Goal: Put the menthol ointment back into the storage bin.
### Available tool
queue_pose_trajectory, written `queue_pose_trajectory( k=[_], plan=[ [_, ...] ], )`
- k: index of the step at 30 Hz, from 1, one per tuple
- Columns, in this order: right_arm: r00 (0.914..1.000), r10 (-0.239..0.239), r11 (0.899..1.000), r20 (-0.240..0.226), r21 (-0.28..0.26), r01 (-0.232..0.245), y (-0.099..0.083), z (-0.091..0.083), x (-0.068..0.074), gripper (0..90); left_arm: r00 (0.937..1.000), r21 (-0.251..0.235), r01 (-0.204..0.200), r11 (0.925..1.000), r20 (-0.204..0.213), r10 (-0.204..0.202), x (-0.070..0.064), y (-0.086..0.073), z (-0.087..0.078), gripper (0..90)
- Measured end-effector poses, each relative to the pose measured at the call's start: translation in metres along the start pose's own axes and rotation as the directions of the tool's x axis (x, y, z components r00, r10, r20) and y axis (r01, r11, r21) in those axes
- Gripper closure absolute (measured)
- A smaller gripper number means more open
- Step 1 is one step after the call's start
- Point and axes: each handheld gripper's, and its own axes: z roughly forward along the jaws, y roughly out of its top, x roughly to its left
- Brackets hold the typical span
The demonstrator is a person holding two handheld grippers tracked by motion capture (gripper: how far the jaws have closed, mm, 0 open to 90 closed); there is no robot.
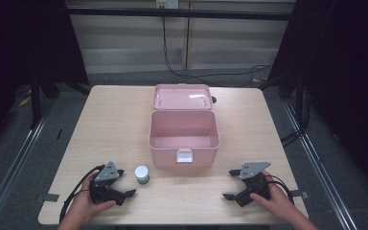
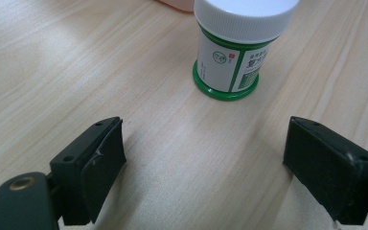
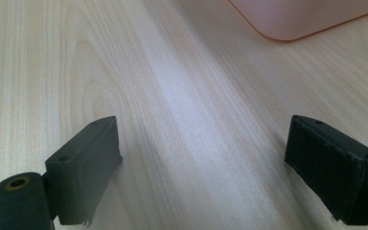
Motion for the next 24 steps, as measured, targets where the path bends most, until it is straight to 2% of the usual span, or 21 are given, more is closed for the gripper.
queue_pose_trajectory(
  k=[5, 6, 7, 8, 9, 10, 11, 12, 13, 14, 15, 16, 17, 18, 19, 23, 24],
  plan=[
    [1.0, 0.0, 1.0, 0.0, 0.0, 0.0, 0.0, 0.0, 0.0, 11.2, 1.0, 0.007, 0.009, 0.9999, -0.003, -0.009, 0.001, 0.001, -0.001, 12.7],
    [1.0, -0.002, 1.0, 0.0, 0.0, 0.002, 0.0, 0.0, 0.0, 11.2, 0.9989, 0.005, 0.048, 0.9988, -0.003, -0.048, 0.001, 0.002, -0.001, 12.7],
    [1.0, -0.002, 1.0, 0.0, 0.0, 0.002, 0.0, 0.0, 0.0, 11.2, 0.9989, 0.005, 0.048, 0.9988, -0.003, -0.048, 0.001, 0.002, -0.001, 13.1],
    [1.0, 0.0, 1.0, 0.0, 0.0, 0.0, 0.0, 0.0, 0.0, 11.2, 0.9977, 0.023, 0.067, 0.9975, -0.003, -0.067, 0.0, 0.004, -0.001, 13.1],
    [1.0, 0.0, 1.0, 0.0, 0.0, 0.0, 0.0, 0.0, 0.0, 11.2, 0.9972, 0.077, 0.074, 0.9943, -0.016, -0.072, 0.0, 0.009, -0.004, 15.9],
    [1.0, 0.0, 1.0, 0.0, 0.0, 0.0, 0.0, 0.0, 0.0, 11.2, 0.9965, 0.106, 0.082, 0.9909, -0.023, -0.08, -0.001, 0.012, -0.004, 16.1],
    [1.0, 0.0, 1.0, 0.0, 0.0, 0.0, 0.0, 0.0, 0.0, 11.2, 0.9965, 0.106, 0.082, 0.9909, -0.023, -0.08, -0.001, 0.012, -0.004, 16.9],
    [1.0, -0.002, 1.0, 0.0, 0.0, 0.002, 0.0, 0.0, 0.0, 11.2, 0.996, 0.169, 0.089, 0.9816, -0.015, -0.088, -0.003, 0.018, -0.006, 18.6],
    [1.0, -0.002, 1.0, 0.0, 0.0, 0.002, 0.0, 0.0, 0.0, 11.2, 0.996, 0.169, 0.089, 0.9816, -0.015, -0.088, -0.003, 0.018, -0.006, 19.7],
    [1.0, -0.002, 1.0, 0.0, 0.0, 0.002, 0.0, 0.0, 0.0, 11.2, 0.9948, 0.219, 0.099, 0.9707, 0.0, -0.102, -0.005, 0.023, -0.008, 21.1],
    [1.0, -0.002, 1.0, 0.0, 0.0, 0.002, 0.0, 0.0, 0.0, 11.2, 0.9948, 0.219, 0.099, 0.9707, 0.0, -0.102, -0.005, 0.023, -0.008, 22.0],
    [1.0, -0.002, 1.0, 0.0, 0.0, 0.002, 0.0, 0.0, 0.0, 11.2, 0.9933, 0.262, 0.106, 0.9592, 0.015, -0.114, -0.007, 0.027, -0.01, 22.1],
    [1.0, -0.002, 1.0, 0.0, 0.0, 0.002, 0.0, 0.0, 0.0, 11.2, 0.9933, 0.262, 0.106, 0.9592, 0.015, -0.114, -0.007, 0.027, -0.01, 22.7],
    [1.0, 0.0, 1.0, 0.0, 0.0, 0.0, 0.0, 0.0, 0.0, 11.2, 0.9921, 0.291, 0.118, 0.9495, 0.007, -0.125, -0.008, 0.031, -0.012, 24.0],
    [1.0, 0.0, 1.0, 0.0, 0.0, 0.0, 0.0, 0.0, 0.0, 11.2, 0.9904, 0.31, 0.125, 0.9426, 0.017, -0.137, -0.007, 0.035, -0.013, 24.1],
    [1.0, 0.0, 1.0, 0.0, 0.0, 0.0, 0.0, 0.0, 0.0, 11.2, 0.9899, 0.326, 0.126, 0.9368, 0.02, -0.14, -0.007, 0.044, -0.016, 24.3],
    [1.0, -0.001, 1.0, 0.0, 0.0, 0.001, 0.0, 0.0, 0.0, 11.2, 0.9893, 0.347, 0.13, 0.929, 0.017, -0.145, -0.006, 0.051, -0.018, 24.5]
  ],
)
